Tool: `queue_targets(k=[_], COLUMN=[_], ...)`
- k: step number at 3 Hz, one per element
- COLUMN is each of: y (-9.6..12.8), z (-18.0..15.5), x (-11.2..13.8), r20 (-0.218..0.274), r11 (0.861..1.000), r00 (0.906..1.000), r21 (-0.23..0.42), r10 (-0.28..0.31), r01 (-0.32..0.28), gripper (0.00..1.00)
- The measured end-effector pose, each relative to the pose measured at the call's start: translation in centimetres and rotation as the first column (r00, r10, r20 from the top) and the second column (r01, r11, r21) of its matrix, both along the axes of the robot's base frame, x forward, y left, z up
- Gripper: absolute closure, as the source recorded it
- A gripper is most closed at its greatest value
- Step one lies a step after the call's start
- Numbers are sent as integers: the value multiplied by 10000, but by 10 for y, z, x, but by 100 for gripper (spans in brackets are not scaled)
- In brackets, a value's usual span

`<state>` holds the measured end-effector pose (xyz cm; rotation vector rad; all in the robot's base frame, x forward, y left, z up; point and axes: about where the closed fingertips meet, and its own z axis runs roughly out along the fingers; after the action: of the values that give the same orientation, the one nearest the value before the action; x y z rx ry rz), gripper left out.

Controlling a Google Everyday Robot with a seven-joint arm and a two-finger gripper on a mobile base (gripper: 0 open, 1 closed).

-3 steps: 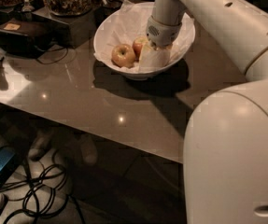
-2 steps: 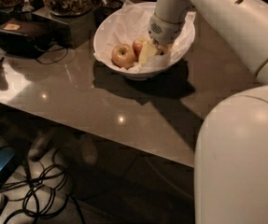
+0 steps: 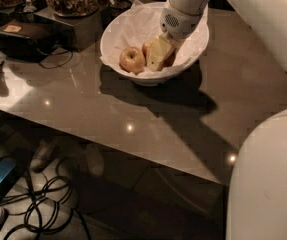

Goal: Pick apple from white bowl

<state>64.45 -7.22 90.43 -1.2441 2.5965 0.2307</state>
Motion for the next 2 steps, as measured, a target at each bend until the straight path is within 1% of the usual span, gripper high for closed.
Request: queue_targets(k=[1, 2], y=[7, 14], z=[32, 69], x=[-17, -36], r20=[296, 862], r11=[9928, 9714], r00=[9938, 9737], r21=[510, 923], r10=[1072, 2111], r01=[-1086, -2187], gripper=[100, 100])
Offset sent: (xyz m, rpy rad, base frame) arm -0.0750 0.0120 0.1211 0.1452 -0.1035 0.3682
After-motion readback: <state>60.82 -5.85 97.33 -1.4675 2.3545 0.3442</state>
